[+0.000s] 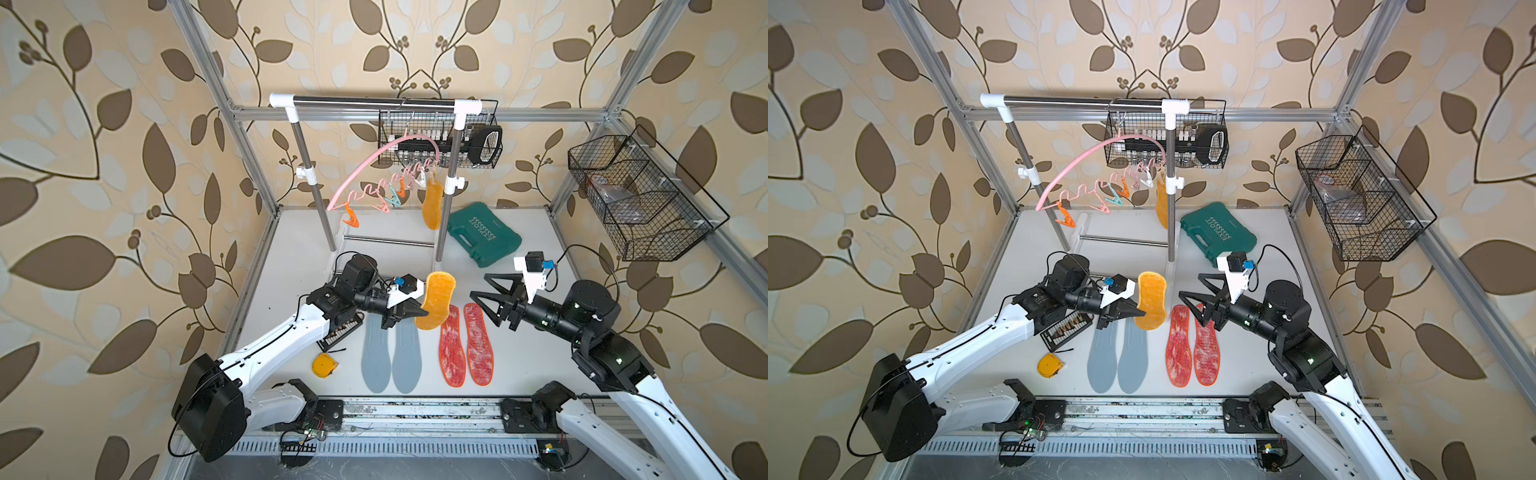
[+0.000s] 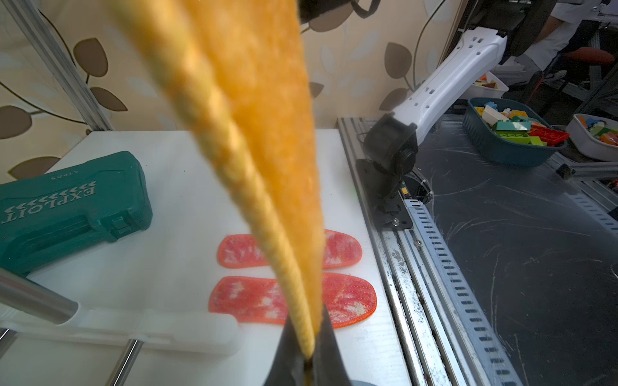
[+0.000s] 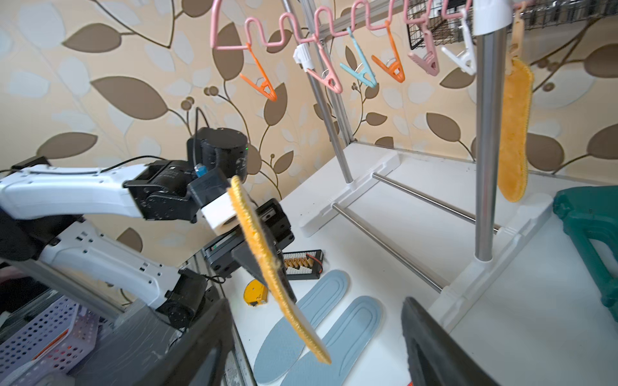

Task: Take the shoe insoles off the hanger
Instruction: Place the insole at the center of the board.

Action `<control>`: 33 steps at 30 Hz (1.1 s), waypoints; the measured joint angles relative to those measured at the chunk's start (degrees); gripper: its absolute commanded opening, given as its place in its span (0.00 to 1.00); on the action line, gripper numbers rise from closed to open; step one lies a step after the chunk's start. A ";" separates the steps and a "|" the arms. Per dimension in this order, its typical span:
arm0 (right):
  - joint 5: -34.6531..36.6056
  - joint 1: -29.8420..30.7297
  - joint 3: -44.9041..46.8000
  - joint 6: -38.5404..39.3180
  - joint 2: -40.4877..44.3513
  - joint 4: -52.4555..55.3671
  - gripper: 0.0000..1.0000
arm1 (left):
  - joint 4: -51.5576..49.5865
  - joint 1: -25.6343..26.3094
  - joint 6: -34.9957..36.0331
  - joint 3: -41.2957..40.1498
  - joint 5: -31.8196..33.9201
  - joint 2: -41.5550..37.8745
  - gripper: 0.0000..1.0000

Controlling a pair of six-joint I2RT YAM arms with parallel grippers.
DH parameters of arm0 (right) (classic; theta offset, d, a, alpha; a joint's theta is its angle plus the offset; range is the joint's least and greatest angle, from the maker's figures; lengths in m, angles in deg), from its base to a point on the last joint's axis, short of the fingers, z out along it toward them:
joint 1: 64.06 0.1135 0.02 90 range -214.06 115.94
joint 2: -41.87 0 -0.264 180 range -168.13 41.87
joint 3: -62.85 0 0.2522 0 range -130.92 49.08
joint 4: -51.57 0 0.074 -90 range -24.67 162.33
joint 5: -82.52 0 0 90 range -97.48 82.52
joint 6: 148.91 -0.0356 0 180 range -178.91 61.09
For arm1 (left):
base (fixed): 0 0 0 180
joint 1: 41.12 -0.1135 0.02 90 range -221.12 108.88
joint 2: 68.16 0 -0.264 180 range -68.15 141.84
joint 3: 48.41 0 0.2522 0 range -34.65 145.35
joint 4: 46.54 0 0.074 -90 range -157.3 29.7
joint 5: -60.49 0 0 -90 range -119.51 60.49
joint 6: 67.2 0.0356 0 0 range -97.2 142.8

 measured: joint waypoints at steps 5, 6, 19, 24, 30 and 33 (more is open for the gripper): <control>-5.01 0.04 8.24 4.76 4.28 -5.25 0.86 | 0.09 1.64 -0.33 0.11 -0.09 0.52 0.05; -6.19 0.09 10.14 5.66 4.44 -6.43 0.87 | 0.26 1.99 -0.44 0.13 -0.13 0.52 0.05; -7.50 5.77 16.02 8.17 -0.83 -18.84 0.79 | 1.99 6.91 -1.51 2.10 -1.33 3.72 0.06; -5.38 7.45 16.46 6.97 -3.67 -21.22 0.54 | 2.27 7.56 -1.70 2.27 -1.22 4.68 0.07; -3.82 7.56 16.46 8.15 -4.39 -21.14 0.00 | 3.04 7.54 -2.91 2.27 0.44 4.94 0.17; -3.69 7.56 14.64 9.51 -6.05 -17.35 0.00 | 3.04 7.56 -3.58 2.36 2.23 5.51 0.40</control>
